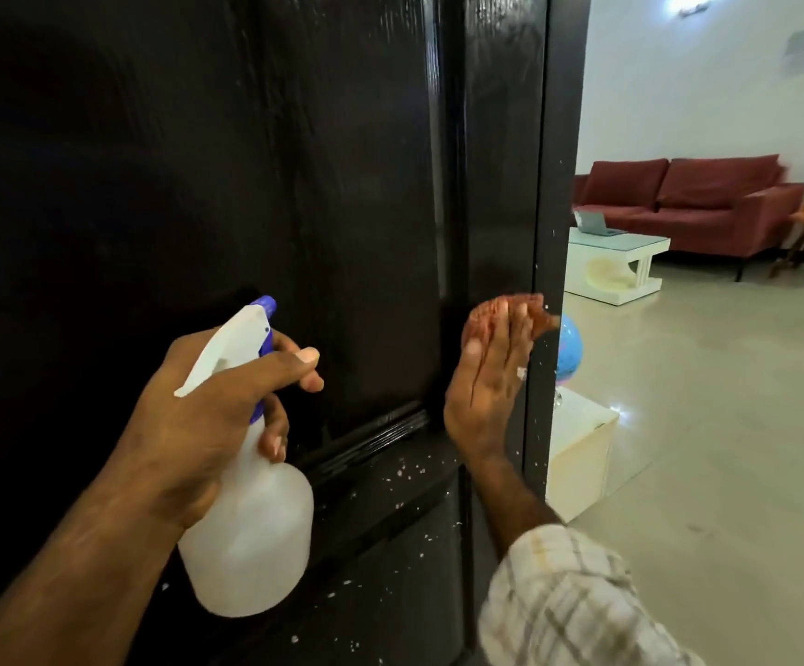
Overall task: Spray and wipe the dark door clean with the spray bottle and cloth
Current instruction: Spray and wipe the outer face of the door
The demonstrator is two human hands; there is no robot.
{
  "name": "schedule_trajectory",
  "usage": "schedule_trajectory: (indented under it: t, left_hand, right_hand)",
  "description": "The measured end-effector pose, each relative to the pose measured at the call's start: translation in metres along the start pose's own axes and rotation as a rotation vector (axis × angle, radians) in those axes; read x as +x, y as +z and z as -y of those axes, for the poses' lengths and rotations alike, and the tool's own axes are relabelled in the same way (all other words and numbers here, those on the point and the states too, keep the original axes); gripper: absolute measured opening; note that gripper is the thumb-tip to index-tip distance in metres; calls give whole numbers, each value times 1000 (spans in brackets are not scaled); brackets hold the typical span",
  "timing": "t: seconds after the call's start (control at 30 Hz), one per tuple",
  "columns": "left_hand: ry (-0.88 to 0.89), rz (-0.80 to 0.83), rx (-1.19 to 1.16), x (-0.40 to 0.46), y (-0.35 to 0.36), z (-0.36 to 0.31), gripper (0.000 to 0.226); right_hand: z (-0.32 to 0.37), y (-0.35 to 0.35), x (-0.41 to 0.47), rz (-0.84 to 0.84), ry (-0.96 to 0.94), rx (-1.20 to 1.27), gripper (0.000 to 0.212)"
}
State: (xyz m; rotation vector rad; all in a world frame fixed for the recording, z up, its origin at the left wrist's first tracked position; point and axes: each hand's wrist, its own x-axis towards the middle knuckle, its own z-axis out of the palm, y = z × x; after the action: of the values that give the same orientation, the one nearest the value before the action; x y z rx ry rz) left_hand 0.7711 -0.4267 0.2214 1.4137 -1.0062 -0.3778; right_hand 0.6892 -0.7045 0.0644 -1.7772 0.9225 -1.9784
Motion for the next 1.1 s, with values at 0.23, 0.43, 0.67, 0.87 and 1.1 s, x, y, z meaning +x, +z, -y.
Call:
schedule_trajectory:
  t: [0.23, 0.43, 0.67, 0.87, 1.1]
  left_hand:
    - [-33, 15, -21, -2, -4, 1, 22]
    - [-51, -16, -109, -22, -16, -3, 19]
    - [-76, -42, -25, -50, -63, 14, 19]
    - [-59, -63, -8, -67, -85, 15, 32]
    - [-68, -63, 26, -73, -92, 18, 21]
  right_hand:
    - [13, 6, 45, -8, 62, 8, 66]
    - [10, 6, 42, -20, 192, 44, 64]
    - [86, 21, -122, 155, 278, 22, 80]
    - [71, 18, -103, 126, 199, -86, 81]
    - [149, 13, -170, 230, 241, 126, 83]
